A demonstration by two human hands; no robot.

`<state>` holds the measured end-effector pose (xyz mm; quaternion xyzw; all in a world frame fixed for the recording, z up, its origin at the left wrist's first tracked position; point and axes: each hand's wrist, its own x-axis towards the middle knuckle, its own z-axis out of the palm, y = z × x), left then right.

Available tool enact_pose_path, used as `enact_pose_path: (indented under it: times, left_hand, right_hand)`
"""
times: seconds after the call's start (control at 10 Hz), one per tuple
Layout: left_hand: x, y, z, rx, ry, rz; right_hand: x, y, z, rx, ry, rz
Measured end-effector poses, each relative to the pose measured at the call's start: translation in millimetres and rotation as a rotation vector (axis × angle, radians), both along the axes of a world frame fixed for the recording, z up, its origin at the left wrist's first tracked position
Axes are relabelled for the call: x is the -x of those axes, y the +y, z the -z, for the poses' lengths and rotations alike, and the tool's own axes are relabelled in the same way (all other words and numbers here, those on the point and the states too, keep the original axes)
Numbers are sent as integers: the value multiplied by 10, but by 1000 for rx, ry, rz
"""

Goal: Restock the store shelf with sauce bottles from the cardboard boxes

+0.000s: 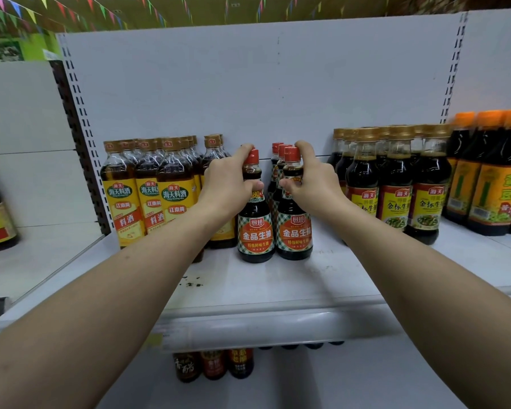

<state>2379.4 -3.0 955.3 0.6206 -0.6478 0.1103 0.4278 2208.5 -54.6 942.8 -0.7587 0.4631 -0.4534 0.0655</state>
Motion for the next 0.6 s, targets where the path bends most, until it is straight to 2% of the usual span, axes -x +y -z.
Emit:
enact_pose_path:
  times: [0.3, 0.4, 0.6]
  left_hand:
    - [13, 12, 103, 60, -27, 38]
    - [-5, -5, 180, 59, -70, 39]
    - [-68, 186, 180, 112, -254, -98]
  right_hand:
    - [-82, 29, 86, -10, 12, 66]
    - [-89, 35, 110, -55, 35, 57]
    - [-91, 191, 24, -128, 76, 92]
